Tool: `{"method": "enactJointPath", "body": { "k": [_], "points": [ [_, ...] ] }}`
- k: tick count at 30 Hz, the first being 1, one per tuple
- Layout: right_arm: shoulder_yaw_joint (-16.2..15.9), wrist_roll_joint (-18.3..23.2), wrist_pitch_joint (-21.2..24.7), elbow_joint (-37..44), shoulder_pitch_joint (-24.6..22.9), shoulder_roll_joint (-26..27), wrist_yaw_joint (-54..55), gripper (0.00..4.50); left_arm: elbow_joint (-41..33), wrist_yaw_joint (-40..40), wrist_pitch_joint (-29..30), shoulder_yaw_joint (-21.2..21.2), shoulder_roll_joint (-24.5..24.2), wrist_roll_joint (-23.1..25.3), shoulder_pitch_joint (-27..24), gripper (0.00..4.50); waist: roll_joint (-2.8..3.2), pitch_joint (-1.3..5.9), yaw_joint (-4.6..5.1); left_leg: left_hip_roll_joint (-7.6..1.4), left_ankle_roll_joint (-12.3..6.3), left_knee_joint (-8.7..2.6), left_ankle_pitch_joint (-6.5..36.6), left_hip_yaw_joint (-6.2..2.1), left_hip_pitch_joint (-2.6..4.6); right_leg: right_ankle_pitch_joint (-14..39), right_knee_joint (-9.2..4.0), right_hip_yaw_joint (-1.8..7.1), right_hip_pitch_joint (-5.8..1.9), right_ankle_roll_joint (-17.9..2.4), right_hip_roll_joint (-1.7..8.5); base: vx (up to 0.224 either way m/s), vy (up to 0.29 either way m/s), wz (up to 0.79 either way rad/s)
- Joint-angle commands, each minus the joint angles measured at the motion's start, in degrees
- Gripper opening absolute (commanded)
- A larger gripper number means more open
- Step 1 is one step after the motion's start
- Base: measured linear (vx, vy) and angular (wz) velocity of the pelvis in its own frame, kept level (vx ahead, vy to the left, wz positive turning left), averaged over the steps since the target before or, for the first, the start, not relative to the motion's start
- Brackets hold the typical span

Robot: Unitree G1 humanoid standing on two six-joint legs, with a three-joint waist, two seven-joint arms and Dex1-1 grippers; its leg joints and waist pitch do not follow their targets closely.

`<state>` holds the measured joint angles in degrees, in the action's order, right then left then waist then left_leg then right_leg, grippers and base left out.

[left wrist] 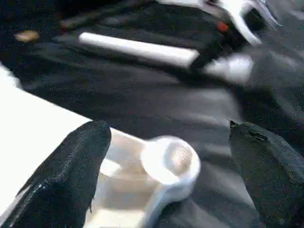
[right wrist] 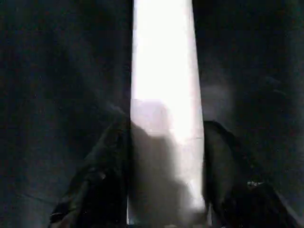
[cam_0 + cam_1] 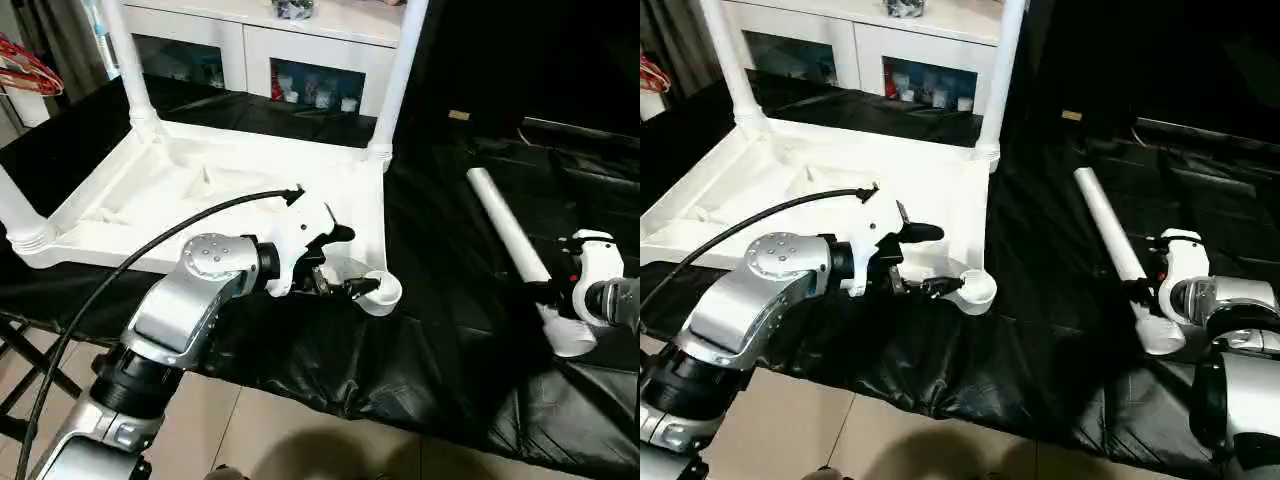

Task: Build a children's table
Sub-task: Pick table leg

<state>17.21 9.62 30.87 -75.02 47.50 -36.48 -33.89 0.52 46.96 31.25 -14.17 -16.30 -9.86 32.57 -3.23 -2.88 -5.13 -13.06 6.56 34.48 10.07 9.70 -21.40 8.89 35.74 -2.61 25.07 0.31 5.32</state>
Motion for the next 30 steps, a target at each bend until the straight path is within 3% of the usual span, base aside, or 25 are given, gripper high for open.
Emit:
{"method": "enactJointPath", "body": {
  "k": [1,3,6,7,9,10,11,12,13,14,15,18,23,24,26,30],
  "points": [
    [2.7,3.1,0.0,1.0,1.5,-0.3,-1.4,1.86,0.8,-2.6,1.2,1.0,1.3,-0.4,1.7,4.5,-1.09,4.08,-0.25,1.15,-2.3,-3.08,12.2,1.46,-0.12,16.0,-4.26,0.43,-3.71,-11.1,0.84,0.0,0.0,0.0],
    [4.9,5.7,1.0,2.0,1.5,0.1,-2.9,1.86,2.1,-5.6,1.7,2.4,3.8,-0.8,2.6,4.5,-0.62,4.12,-0.28,1.21,-2.28,-3.05,11.9,1.39,-0.22,15.9,-4.19,0.45,-3.85,-11.2,0.84,0.0,0.0,0.0],
    [6.6,7.3,1.8,2.8,1.3,0.4,-3.7,1.86,2.9,-7.5,1.8,3.4,5.4,-1.1,3.2,4.5,-0.93,4.2,-0.34,1.24,-2.78,-3.01,11.1,1.4,-0.3,15.4,-4.27,0.38,-3.91,-11.3,0.8,0.0,0.0,0.0],
    [8.0,8.8,2.0,3.6,1.2,0.7,-4.5,1.86,3.8,-8.8,2.1,4.4,6.7,-1.8,4.0,4.5,-0.5,4.2,-0.41,1.25,-2.75,-3.04,11.1,1.3,-0.31,15.3,-4.24,0.36,-3.92,-11.4,0.83,0.0,0.0,0.0],
    [11.6,13.9,0.2,7.9,-0.1,2.8,-9.8,1.86,5.5,-11.4,4.3,7.5,10.2,-4.3,6.3,4.5,-0.39,4.35,-0.33,1.31,-3.28,-2.89,11.3,1.45,-0.25,13.8,-4.25,0.41,-4.0,-12.0,0.65,0.0,0.0,0.0],
    [11.6,13.9,0.2,7.9,-0.1,2.8,-9.8,1.85,5.5,-11.4,4.3,7.5,10.2,-4.3,6.3,4.5,-0.49,4.34,-0.36,1.2,-3.75,-2.95,11.0,1.3,-0.36,13.2,-4.16,0.3,-4.14,-12.4,0.8,0.0,0.0,0.0],
    [13.1,16.5,-1.8,11.1,-1.3,4.4,-12.6,1.85,6.1,-12.6,6.3,8.9,11.5,-5.6,7.4,4.5,-0.58,4.36,-0.37,1.19,-3.91,-3.03,10.5,1.18,-0.48,13.2,-4.15,0.18,-4.27,-12.4,0.82,0.0,0.0,0.0],
    [13.9,18.3,-2.2,13.8,-2.2,5.6,-14.6,1.85,6.6,-13.4,7.8,9.8,12.4,-6.5,8.1,4.5,-0.41,4.34,-0.66,1.1,-4.37,-2.84,10.9,1.49,-0.02,12.5,-4.3,0.39,-3.89,-12.9,0.88,0.0,0.0,0.0],
    [15.0,22.4,-1.7,20.8,-4.8,8.8,-18.8,1.85,7.9,-14.7,10.5,11.3,13.7,-7.9,9.7,4.5,-0.27,4.3,-0.78,1.16,-5.02,-2.98,10.1,1.39,-0.19,11.2,-4.21,0.34,-4.14,-13.3,0.71,0.0,0.0,0.0],
    [15.0,22.4,-1.7,20.8,-4.8,8.8,-18.8,1.85,7.9,-14.7,10.5,11.3,13.7,-7.9,9.7,4.5,-0.42,4.42,-0.98,1.13,-5.66,-2.93,8.9,1.29,-0.22,10.0,-3.91,0.34,-4.31,-13.3,0.77,0.0,0.0,0.0],
    [15.6,25.3,-0.7,25.7,-6.6,11.3,-21.4,1.84,9.1,-15.0,11.6,12.1,14.6,-8.8,11.0,4.5,-0.32,4.43,-0.97,1.13,-5.93,-3.01,8.4,1.19,-0.32,9.7,-3.86,0.26,-4.4,-13.4,0.72,0.0,0.0,0.0],
    [15.8,26.9,0.6,28.5,-7.8,12.8,-23.1,1.84,10.2,-15.0,10.7,12.5,15.4,-9.3,11.9,4.5,-0.24,4.45,-1.38,1.03,-6.09,-3.03,7.7,1.23,-0.03,9.5,-4.03,0.32,-4.2,-14.2,0.76,0.0,0.0,0.0],
    [13.8,32.4,6.4,40.3,-12.6,16.6,-26.9,1.84,11.7,-14.8,9.7,14.5,17.5,-11.9,13.7,4.5,-0.16,4.43,-1.96,0.93,-5.19,-3.4,8.5,1.07,0.16,9.9,-4.16,0.39,-4.34,-13.8,1.0,0.0,0.0,0.0],
    [12.9,34.2,8.4,44.4,-14.4,17.5,-27.3,1.84,11.6,-15.2,11.1,16.4,18.6,-14.1,14.4,4.5,-0.57,4.32,-1.99,0.96,-5.03,-3.44,8.6,1.12,0.13,10.2,-4.27,0.39,-4.32,-13.7,1.03,0.0,0.0,0.0],
    [11.6,34.6,9.5,46.7,-15.7,17.9,-28.0,1.84,11.5,-15.4,13.9,18.3,19.4,-16.8,15.1,4.5,-0.33,4.31,-2.26,0.93,-4.59,-3.43,8.6,1.1,0.19,10.4,-4.15,0.46,-4.35,-13.7,1.16,0.0,0.0,0.0],
    [8.7,34.7,11.5,50.9,-17.8,18.7,-28.8,1.84,10.9,-15.1,17.8,21.6,21.0,-22.4,16.2,4.5,-0.42,4.08,-2.62,1.04,-3.44,-3.64,9.6,1.06,0.03,14.4,-4.64,0.45,-4.26,-11.9,1.27,0.0,0.0,0.0]
  ]
}}
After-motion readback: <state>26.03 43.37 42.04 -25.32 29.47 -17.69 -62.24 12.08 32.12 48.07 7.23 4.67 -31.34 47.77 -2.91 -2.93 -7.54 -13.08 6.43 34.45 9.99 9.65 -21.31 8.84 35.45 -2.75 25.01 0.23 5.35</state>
